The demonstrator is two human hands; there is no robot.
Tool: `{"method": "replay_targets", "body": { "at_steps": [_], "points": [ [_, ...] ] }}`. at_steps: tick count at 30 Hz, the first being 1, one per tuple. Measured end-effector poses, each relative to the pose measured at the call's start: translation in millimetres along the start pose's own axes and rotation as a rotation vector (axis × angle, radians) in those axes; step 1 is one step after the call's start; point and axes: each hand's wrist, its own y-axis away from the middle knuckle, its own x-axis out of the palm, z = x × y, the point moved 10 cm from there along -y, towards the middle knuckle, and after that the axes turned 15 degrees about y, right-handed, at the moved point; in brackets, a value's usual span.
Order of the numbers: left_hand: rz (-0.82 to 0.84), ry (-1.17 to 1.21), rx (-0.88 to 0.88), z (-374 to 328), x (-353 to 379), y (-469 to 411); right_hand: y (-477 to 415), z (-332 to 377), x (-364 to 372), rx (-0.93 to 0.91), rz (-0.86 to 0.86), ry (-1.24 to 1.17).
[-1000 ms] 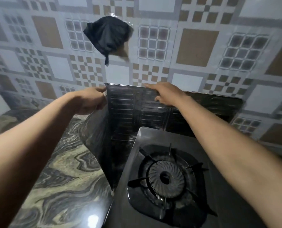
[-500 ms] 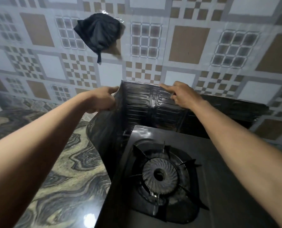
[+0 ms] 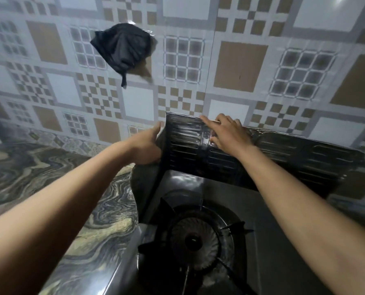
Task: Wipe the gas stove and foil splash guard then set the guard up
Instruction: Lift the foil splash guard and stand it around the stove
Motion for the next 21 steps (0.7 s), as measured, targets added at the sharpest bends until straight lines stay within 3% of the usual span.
{"method": "replay_targets", "body": {
  "at_steps": [10,14,21],
  "points": [
    [-0.081,-0.083,-0.021,-2,1,7,5,-15,0,0.058,-0.151,0.146],
    [-0.01,-0.145,-0.028,6,6,16,-16,31,-25,-0.154,-0.246,-0.003],
    [-0.038,-0.196,-0.01,2,4,26,-65,106,-24,-0.375,-0.065,-0.116]
  ]
}}
